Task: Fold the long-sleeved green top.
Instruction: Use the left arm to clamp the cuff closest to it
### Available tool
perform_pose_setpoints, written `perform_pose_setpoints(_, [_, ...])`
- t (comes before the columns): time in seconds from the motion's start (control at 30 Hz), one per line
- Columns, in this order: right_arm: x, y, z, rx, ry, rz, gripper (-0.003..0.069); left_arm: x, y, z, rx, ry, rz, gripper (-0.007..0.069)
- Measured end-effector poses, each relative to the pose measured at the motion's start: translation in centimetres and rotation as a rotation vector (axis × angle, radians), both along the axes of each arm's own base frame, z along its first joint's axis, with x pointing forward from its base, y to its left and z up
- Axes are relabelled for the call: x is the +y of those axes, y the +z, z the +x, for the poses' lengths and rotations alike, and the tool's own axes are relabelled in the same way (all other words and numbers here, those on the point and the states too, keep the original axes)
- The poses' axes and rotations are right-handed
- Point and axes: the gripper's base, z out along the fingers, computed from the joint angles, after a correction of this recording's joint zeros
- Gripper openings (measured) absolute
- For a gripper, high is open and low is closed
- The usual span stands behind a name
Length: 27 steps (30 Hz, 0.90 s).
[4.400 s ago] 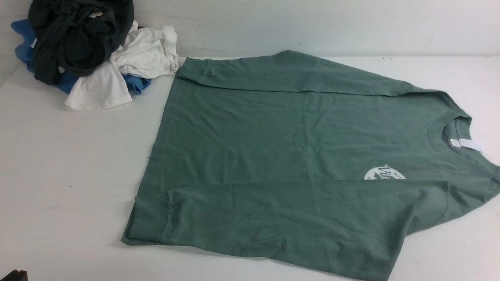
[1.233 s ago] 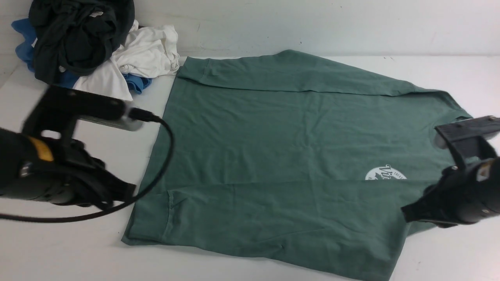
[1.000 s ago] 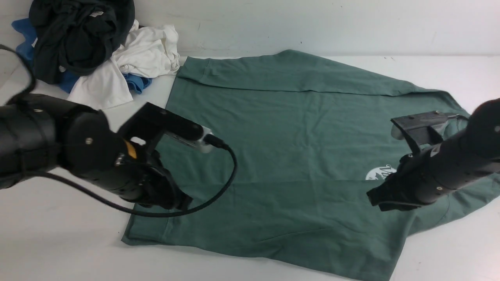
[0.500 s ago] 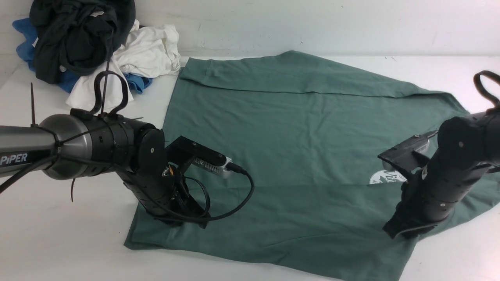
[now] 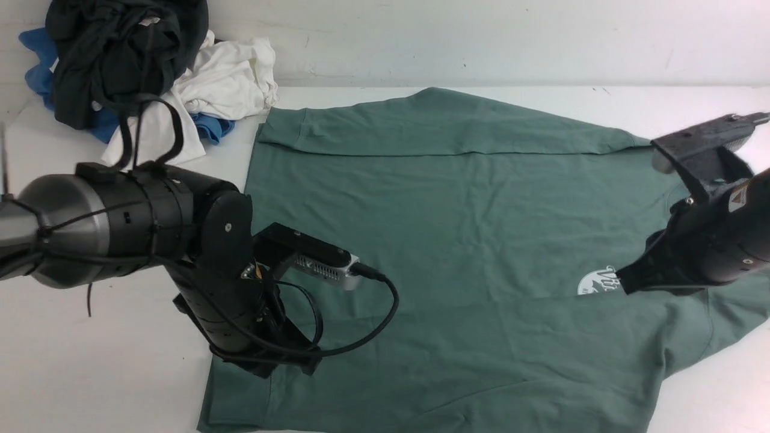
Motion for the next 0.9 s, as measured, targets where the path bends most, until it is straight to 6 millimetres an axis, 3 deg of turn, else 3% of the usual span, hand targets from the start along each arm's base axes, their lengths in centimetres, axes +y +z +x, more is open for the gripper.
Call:
perform_pose_setpoints(0.1, [0.2, -0.3, 0.1, 0.011, -0.014, 0.032, -0.001, 0.7, 0.6, -0.2, -0.006, 0.014, 0.053, 0.0076])
perform_pose_setpoints(0.2, [0.4, -1.1, 0.3, 0.045, -0.027, 0.049, -0.001, 1.7, 0.4, 0.0, 0.01, 0.06, 0.092, 0.0211])
perform_pose_setpoints(0.3, [0.5, -1.3, 0.3, 0.055, -0.035, 0.057, -0.001, 2.7, -0.3, 0.6, 0.031, 0.106, 0.102, 0.034])
perform_pose_setpoints(0.4, [0.6, -1.3, 0.4, 0.054, -0.038, 0.065, -0.001, 3.4, -1.5, 1.3, 0.052, 0.14, 0.105, 0.0406])
perform_pose_setpoints(0.57, [0.7, -1.2, 0.4, 0.048, -0.046, 0.084, -0.001, 3.3, -3.3, 1.9, 0.077, 0.146, 0.102, 0.0351])
perform_pose_setpoints(0.77, [0.7, -1.2, 0.5, 0.043, -0.048, 0.09, -0.001, 3.1, -3.1, 2.0, 0.077, 0.155, 0.083, 0.0056])
perform_pose_setpoints(0.9, [0.7, -1.2, 0.5, 0.043, -0.046, 0.089, -0.001, 3.2, -1.8, 1.8, 0.042, 0.153, 0.072, 0.0015])
